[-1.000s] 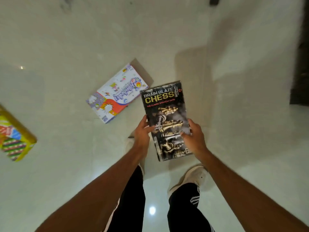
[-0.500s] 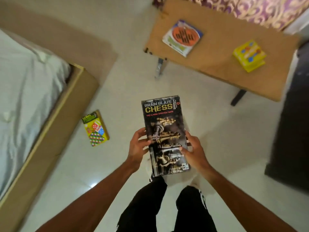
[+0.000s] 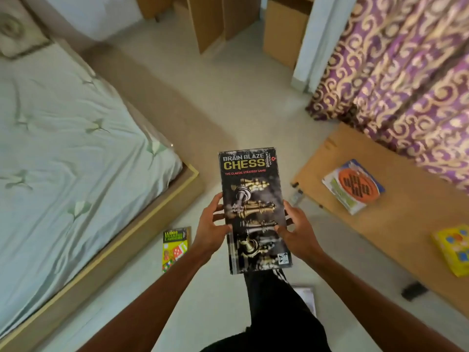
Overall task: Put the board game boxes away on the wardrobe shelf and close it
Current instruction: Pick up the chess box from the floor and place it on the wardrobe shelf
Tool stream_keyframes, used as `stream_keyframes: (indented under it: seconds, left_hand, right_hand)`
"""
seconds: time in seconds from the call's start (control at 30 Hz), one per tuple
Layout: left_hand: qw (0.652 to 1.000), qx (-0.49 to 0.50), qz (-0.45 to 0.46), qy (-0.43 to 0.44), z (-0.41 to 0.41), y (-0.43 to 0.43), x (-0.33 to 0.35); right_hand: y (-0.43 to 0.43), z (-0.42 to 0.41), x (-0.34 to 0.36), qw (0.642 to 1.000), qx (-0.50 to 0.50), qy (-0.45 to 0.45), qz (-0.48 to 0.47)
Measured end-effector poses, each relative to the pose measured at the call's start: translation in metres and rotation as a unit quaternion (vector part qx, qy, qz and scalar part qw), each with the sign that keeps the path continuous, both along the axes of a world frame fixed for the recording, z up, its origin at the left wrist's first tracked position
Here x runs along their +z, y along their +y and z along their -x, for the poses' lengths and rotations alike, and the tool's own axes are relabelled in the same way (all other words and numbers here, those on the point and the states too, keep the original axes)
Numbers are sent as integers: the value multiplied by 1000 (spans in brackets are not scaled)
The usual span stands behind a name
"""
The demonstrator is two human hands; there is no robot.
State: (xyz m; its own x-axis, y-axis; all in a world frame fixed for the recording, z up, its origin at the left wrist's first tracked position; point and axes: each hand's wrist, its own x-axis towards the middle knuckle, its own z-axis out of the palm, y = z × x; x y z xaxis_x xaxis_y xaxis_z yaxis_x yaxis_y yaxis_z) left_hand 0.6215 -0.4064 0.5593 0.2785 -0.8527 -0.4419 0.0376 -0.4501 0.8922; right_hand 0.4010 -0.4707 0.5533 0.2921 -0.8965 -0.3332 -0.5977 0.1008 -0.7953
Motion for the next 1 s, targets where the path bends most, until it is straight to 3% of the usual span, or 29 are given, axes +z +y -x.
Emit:
stream_keyframes:
  seconds: [0.23, 0.53, 0.73, 1.0]
  left_hand:
    - [997, 75, -9, -33, -103, -191, 0]
    - [986, 138, 24, -91, -247, -412, 29]
    - [978, 138, 15, -153, -370, -556, 21]
    - [975, 140, 7, -172, -539, -734, 34]
  right_hand:
    - [-223, -117, 2, 994, 92, 21, 53]
    - [-483, -281, 19, 961, 233, 12, 148]
    - [-636, -409, 21, 958, 242, -8, 152]
    - [-822, -578, 41, 956, 256, 3, 143]
